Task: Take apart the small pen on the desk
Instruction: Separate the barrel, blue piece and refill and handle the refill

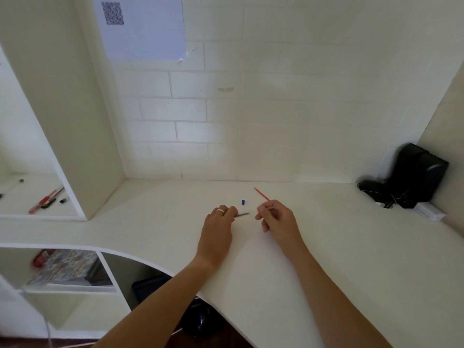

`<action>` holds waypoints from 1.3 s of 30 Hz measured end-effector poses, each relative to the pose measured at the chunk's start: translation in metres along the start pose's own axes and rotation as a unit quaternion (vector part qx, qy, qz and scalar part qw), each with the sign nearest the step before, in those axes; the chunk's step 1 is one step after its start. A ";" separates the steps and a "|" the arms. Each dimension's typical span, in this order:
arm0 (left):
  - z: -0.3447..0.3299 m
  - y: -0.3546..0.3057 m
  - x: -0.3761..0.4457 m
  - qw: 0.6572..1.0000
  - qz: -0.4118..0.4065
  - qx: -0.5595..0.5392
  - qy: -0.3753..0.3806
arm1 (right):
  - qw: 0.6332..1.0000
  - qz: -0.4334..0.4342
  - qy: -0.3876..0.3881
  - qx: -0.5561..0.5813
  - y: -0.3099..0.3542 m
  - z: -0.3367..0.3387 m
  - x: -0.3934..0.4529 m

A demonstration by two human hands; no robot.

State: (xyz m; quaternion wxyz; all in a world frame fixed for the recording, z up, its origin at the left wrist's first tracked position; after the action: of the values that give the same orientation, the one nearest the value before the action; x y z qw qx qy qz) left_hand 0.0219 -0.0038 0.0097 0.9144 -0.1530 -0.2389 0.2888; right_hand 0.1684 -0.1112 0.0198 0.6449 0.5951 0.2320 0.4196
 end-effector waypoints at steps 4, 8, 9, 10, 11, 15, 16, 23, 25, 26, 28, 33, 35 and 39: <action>0.003 -0.001 -0.001 1.000 0.001 -0.008 -0.005 | 0.998 -0.009 -0.057 0.015 -0.001 0.003 -0.001; 0.002 -0.001 -0.001 1.000 0.001 -0.009 -0.001 | 0.998 0.005 -0.031 -0.049 -0.001 0.001 -0.001; 0.002 -0.001 -0.001 1.000 0.000 -0.004 -0.001 | 0.997 0.010 -0.016 -0.069 0.000 -0.001 -0.001; 0.002 -0.001 -0.002 1.000 0.000 -0.002 -0.001 | 0.997 0.014 -0.013 -0.080 0.001 -0.003 -0.001; 0.002 -0.001 -0.002 1.000 0.002 -0.004 -0.002 | 0.996 0.018 -0.021 -0.084 0.002 -0.003 -0.001; 0.002 -0.001 -0.002 1.000 0.007 -0.007 0.000 | 0.992 0.040 -0.050 -0.108 0.003 -0.001 -0.001; 0.002 0.000 -0.002 1.000 0.007 -0.007 0.000 | 0.990 0.046 -0.037 -0.130 0.003 -0.004 -0.001; 0.007 -0.005 -0.002 1.000 -0.010 -0.005 -0.014 | 0.986 0.048 -0.033 -0.154 -0.003 -0.006 0.002; 0.010 -0.007 -0.003 1.000 -0.016 -0.011 -0.021 | 0.986 0.049 -0.025 -0.158 -0.003 -0.008 0.001; 0.011 -0.008 -0.004 0.999 -0.018 -0.015 -0.024 | 0.985 0.049 -0.022 -0.162 -0.003 -0.008 0.001; 0.012 -0.008 -0.004 0.999 -0.021 -0.016 -0.028 | 0.984 0.045 -0.020 -0.168 -0.003 -0.009 0.001; 0.008 -0.005 -0.002 1.000 -0.010 -0.008 -0.020 | 0.989 0.029 -0.017 -0.147 -0.004 -0.009 0.001; 0.007 -0.004 -0.002 1.000 0.006 -0.010 -0.011 | 0.985 0.031 -0.010 -0.167 -0.004 -0.011 0.002; 0.008 0.000 -0.001 0.999 0.034 0.001 -0.014 | 0.978 0.028 0.011 -0.205 -0.004 -0.017 0.010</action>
State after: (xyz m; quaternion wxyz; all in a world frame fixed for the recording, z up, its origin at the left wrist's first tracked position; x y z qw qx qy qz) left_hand 0.0169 -0.0032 0.0158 0.9005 -0.1564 -0.2464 0.3223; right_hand 0.1617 -0.0934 0.0146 0.7389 0.4516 0.1314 0.4825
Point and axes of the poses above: each hand's wrist, its own x-axis towards the middle knuckle, its own z-axis out of the back of the hand, y = z × x, the point moved 5 cm from there along x, towards the middle knuckle, and after that the axes turned 9 degrees about y, right-handed, at the moved point
